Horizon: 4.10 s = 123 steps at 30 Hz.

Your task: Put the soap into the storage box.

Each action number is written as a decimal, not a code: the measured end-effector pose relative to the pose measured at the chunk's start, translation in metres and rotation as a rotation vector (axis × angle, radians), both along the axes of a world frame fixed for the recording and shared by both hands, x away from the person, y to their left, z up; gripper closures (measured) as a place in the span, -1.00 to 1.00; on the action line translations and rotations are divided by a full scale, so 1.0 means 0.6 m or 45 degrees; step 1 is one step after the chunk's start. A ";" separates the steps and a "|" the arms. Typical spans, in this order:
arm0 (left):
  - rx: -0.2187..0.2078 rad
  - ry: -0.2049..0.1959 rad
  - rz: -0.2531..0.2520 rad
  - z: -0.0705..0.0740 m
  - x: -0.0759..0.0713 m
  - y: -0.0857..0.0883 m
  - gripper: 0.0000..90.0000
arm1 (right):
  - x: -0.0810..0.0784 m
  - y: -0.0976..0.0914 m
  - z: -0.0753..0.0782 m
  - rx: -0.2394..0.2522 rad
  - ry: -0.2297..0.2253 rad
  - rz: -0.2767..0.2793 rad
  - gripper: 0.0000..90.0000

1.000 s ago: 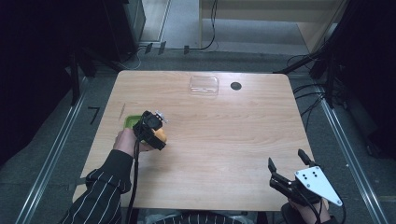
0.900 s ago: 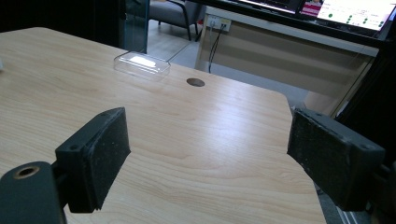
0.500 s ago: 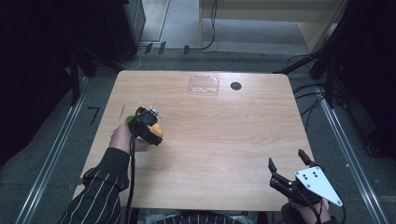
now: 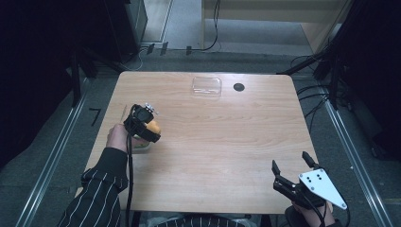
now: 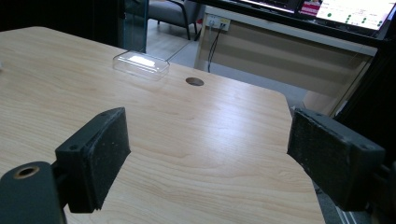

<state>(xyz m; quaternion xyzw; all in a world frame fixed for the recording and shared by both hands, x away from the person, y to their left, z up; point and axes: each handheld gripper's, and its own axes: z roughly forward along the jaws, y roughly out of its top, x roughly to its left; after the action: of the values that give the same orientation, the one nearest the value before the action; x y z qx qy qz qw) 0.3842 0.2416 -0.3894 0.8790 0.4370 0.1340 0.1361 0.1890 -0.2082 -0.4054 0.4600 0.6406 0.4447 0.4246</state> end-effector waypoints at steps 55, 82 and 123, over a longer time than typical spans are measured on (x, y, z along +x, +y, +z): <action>0.083 0.052 0.200 -0.054 0.045 0.075 -0.38 | 0.000 0.001 0.000 0.000 0.006 -0.001 -0.70; 0.106 0.080 0.170 -0.069 0.053 0.076 -0.39 | 0.000 0.001 0.000 -0.002 0.004 -0.003 -0.71; 0.100 0.067 0.147 -0.061 0.052 0.078 -0.65 | -0.002 0.000 0.000 -0.004 0.003 -0.005 -0.71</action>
<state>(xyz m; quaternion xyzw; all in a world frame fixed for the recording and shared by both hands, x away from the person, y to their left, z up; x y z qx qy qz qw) 0.4157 0.2885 -0.4261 0.8601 0.4849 0.1354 0.0821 0.1879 -0.2083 -0.4053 0.4611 0.6408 0.4425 0.4255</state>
